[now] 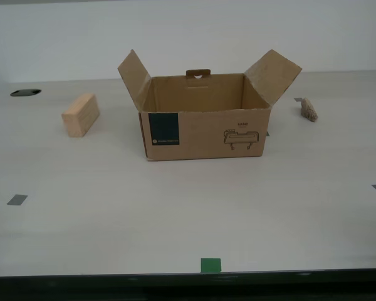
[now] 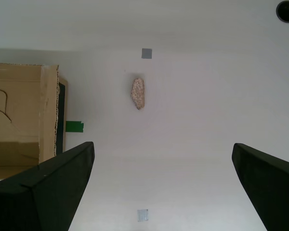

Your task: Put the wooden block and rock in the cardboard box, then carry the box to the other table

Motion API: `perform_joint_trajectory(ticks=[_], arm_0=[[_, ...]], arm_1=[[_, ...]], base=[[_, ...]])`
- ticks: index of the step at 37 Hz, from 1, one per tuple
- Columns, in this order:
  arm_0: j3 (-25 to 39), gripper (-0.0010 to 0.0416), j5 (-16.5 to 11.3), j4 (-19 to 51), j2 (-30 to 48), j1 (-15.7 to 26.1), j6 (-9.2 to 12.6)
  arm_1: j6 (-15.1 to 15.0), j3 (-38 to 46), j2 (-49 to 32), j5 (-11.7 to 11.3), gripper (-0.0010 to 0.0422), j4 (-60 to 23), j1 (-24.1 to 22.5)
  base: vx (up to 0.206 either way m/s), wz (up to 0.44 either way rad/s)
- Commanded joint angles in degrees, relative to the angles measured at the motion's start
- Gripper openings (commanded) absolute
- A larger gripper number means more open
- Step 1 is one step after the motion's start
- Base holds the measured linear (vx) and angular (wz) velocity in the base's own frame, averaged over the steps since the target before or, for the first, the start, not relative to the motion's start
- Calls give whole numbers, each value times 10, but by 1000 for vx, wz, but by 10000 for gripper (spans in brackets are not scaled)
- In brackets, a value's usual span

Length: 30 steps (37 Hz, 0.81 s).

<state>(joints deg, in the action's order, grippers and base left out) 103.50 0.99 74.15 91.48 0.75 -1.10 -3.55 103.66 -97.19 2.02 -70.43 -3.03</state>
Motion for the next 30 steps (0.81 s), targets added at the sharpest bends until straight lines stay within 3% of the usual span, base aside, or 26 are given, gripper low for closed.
perform_joint_trajectory(ticks=[1,5,30], arm_0=[[-7,388,4,0,0,0,-2],[-12,406,5,-1,0,1,-2],[-11,389,5,-31,0,0,-2]], arm_1=[[0,1,0,1,398,-2,0],[0,1,0,1,398,-2,0],[0,1,0,1,398,1,0]], base=[[0,0],[0,0],[0,0]])
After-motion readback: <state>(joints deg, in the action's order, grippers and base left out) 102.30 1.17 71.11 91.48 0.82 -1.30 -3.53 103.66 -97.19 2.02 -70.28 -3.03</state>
